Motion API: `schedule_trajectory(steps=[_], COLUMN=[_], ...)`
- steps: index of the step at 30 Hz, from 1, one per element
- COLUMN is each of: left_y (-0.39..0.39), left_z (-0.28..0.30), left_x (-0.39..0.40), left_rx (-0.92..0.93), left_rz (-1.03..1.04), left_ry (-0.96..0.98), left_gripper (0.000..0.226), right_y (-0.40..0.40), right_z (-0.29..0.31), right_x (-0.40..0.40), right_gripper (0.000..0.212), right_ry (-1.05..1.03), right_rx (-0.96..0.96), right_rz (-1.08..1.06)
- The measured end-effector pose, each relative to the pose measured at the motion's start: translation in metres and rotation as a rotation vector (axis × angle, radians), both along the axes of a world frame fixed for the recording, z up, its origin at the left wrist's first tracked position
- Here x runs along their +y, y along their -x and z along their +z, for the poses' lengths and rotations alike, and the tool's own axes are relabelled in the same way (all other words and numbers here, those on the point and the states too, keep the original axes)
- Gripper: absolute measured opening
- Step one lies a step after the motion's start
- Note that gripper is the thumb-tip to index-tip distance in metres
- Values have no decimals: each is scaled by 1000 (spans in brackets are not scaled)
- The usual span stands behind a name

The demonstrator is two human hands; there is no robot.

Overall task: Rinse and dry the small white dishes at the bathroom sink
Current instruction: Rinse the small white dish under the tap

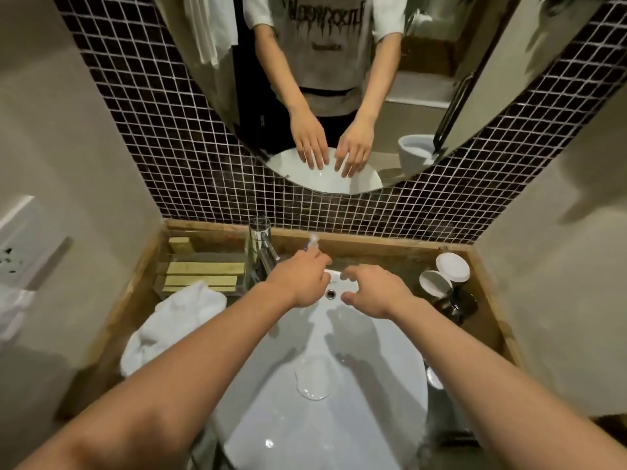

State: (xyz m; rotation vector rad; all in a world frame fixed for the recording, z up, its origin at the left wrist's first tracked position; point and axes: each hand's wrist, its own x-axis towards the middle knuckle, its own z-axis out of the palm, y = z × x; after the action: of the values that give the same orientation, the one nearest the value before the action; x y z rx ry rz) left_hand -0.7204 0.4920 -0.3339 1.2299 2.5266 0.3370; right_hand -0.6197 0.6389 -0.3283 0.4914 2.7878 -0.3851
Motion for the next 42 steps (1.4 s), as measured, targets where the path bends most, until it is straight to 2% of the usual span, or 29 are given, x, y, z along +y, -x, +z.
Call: schedule_trajectory(steps=[8,12,21,27,34,39,42], left_y=[17,11,-19,-41,-46,-34,-27], left_z=[-53,-87,-197,-233,-232,-204,-179], left_x=[6,2,-17,-25,-21,-18,-17], left_rx=[-106,-164,-285,-289,-235,-187,-97], left_rz=[-82,-38,-4,89,95,44,45], left_ry=[84,101,324,352,304,183,116], left_gripper=[43,41,34,20,15,16,15], right_y=[14,18,-4,-14,-12,-6,3], right_z=[-66,-104,-196,-232,-233,-197,-165], right_x=[-1,-4,-6,-12,-11,-1,3], right_gripper=[47,44,37,32,24,16,11], right_ry=[73,110,135,156,209,221,156], right_rx=[-172,-230,-333,-375,-366,-299,-211], right_rz=[31,28,67,101,71,94,147])
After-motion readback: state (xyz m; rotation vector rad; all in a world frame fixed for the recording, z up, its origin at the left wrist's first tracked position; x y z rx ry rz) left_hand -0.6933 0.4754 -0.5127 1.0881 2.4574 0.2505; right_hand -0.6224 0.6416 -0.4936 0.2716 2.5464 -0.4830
